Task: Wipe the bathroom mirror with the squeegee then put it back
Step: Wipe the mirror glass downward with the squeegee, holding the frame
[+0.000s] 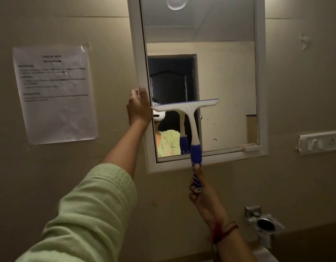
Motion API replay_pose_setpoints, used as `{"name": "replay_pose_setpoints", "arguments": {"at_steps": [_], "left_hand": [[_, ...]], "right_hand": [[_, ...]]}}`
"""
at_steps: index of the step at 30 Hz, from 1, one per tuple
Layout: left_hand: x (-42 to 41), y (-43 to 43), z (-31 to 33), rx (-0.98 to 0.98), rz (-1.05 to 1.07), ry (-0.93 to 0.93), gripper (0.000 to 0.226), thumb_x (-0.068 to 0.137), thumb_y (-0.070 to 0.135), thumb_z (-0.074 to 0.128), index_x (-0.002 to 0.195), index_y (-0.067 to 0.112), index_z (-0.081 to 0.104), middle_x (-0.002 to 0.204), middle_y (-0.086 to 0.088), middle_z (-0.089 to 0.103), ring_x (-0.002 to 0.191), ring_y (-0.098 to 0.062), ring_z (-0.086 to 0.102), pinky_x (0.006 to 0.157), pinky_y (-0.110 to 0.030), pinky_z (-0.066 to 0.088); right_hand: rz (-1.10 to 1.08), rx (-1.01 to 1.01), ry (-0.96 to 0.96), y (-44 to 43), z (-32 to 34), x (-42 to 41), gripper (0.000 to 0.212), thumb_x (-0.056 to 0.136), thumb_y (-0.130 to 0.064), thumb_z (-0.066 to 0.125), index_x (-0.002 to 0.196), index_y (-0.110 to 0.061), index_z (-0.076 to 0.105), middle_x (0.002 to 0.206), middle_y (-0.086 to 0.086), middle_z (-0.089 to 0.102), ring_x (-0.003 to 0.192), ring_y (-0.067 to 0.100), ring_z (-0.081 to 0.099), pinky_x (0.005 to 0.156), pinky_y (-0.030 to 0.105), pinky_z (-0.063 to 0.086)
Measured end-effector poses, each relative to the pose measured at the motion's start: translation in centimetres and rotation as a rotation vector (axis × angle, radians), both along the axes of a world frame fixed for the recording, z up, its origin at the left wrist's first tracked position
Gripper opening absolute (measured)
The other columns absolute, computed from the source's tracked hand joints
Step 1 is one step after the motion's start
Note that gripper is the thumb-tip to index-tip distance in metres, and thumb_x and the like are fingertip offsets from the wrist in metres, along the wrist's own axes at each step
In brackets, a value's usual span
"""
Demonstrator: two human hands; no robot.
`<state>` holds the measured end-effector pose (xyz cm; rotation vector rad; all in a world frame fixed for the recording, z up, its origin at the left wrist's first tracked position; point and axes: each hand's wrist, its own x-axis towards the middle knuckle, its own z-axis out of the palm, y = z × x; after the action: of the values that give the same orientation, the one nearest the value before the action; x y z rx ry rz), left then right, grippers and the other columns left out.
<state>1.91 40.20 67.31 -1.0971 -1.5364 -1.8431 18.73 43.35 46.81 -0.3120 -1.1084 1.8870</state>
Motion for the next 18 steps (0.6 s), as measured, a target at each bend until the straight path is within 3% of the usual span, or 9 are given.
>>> {"name": "replay_pose_setpoints", "arguments": {"at_steps": [3, 10, 15, 18], "left_hand": [[0.0, 0.0, 0.0, -0.012, -0.016, -0.011, 0.043, 0.098, 0.04, 0.028, 0.098, 0.004, 0.052, 0.069, 0.005, 0.047, 0.061, 0.0, 0.041, 0.053, -0.011, 0.031], [0.1, -0.1, 0.0, 0.006, 0.003, -0.003, 0.043, 0.098, 0.039, 0.028, 0.099, 0.004, 0.052, 0.08, -0.003, 0.052, 0.07, -0.015, 0.047, 0.057, -0.022, 0.024], [-0.2, 0.1, 0.0, -0.002, -0.016, -0.002, 0.04, 0.098, 0.039, 0.028, 0.096, 0.006, 0.052, 0.065, 0.01, 0.044, 0.059, 0.001, 0.041, 0.049, 0.0, 0.03], [-0.2, 0.0, -0.1, -0.009, -0.026, -0.003, 0.042, 0.098, 0.039, 0.028, 0.098, 0.005, 0.052, 0.065, 0.01, 0.045, 0.061, 0.002, 0.042, 0.049, 0.001, 0.031]], "right_hand": [[-0.047, 0.027, -0.019, 0.4, 0.8, -0.1, 0.041, 0.064, -0.049, 0.069, 0.081, -0.015, 0.056, 0.06, -0.004, 0.05, 0.045, 0.005, 0.041, 0.04, 0.019, 0.034], [0.018, -0.09, -0.075, -0.3, -4.3, -0.8, 0.037, 0.062, -0.049, 0.069, 0.079, -0.019, 0.057, 0.061, -0.005, 0.048, 0.053, 0.006, 0.041, 0.048, 0.022, 0.034], [0.048, -0.039, 0.069, 0.2, -0.4, -1.1, 0.036, 0.06, -0.048, 0.073, 0.077, -0.019, 0.06, 0.056, -0.007, 0.047, 0.043, 0.003, 0.039, 0.039, 0.017, 0.033], [0.02, 0.009, 0.054, 0.3, 0.5, -1.5, 0.037, 0.062, -0.051, 0.071, 0.073, -0.019, 0.057, 0.054, -0.008, 0.047, 0.041, 0.002, 0.038, 0.037, 0.017, 0.031]]}}
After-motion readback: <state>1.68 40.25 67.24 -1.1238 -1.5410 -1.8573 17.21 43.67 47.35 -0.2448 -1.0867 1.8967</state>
